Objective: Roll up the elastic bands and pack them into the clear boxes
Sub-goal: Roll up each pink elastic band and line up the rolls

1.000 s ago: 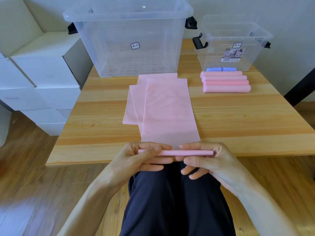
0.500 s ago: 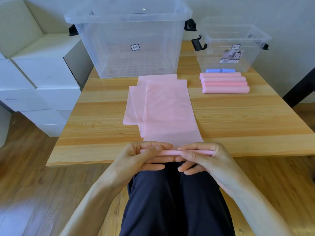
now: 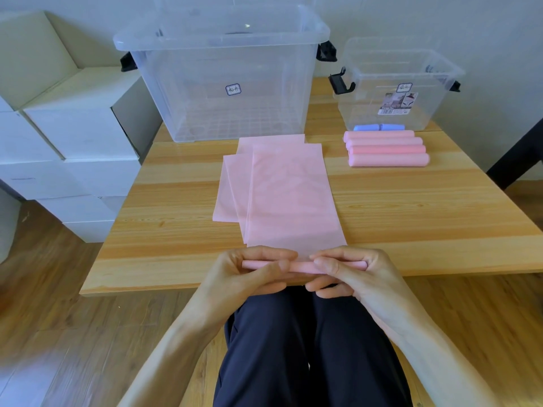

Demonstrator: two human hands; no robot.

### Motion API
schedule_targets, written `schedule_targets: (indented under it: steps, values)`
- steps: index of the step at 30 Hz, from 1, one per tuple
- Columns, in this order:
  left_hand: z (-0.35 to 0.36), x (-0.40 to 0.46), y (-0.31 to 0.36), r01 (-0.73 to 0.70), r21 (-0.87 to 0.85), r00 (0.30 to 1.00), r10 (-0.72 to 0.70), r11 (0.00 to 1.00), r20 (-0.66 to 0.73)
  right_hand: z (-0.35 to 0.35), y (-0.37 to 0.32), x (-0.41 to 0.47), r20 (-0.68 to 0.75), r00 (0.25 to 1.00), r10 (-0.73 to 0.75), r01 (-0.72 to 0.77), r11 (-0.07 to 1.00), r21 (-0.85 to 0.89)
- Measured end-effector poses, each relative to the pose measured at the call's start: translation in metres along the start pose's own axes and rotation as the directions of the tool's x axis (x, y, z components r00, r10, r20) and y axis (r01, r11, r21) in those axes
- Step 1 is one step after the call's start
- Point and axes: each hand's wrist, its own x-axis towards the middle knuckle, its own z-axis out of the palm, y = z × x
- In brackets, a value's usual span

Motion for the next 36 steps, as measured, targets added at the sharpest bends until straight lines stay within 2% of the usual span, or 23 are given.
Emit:
schedule_targets:
  steps: [4,9,17,24,32,36]
  values:
    - [0.0018,0.0004,0.0008,0.016,-0.008,1.000,-0.016,1.000,-0.013,-0.0008,-0.0021,-0.0024,0.019,1.000,0.008,-0.008,1.000,-0.006]
    - [0.0012,0.0009,0.0017,0.007,-0.011,1.000,-0.007,1.000,0.010,-0.0007,-0.0017,-0.0032,-0.023,1.000,-0.001,0.001,1.000,-0.020]
    - [0.0061,-0.0003,0.0021,-0.028,0.026,0.998,0.029,0.999,-0.049,0.0003,-0.0025,-0.0044,-0.028,0.999,-0.026,0.026,1.000,-0.013]
    - [0.0080,-0.0009,0.0017,-0.049,-0.039,0.996,0.046,0.998,-0.082,0.0012,-0.0018,-0.0037,-0.026,0.999,-0.042,0.042,0.999,-0.010]
    - [0.0037,0.0002,0.0009,-0.056,-0.018,0.995,0.054,0.998,-0.086,-0.0019,-0.0041,-0.0033,-0.007,0.999,-0.047,0.046,0.999,-0.029]
    - [0.0047,-0.0022,0.0019,-0.046,0.007,0.998,0.047,0.999,-0.036,-0.0027,-0.0035,-0.0038,0.004,0.998,-0.063,0.064,0.998,-0.028]
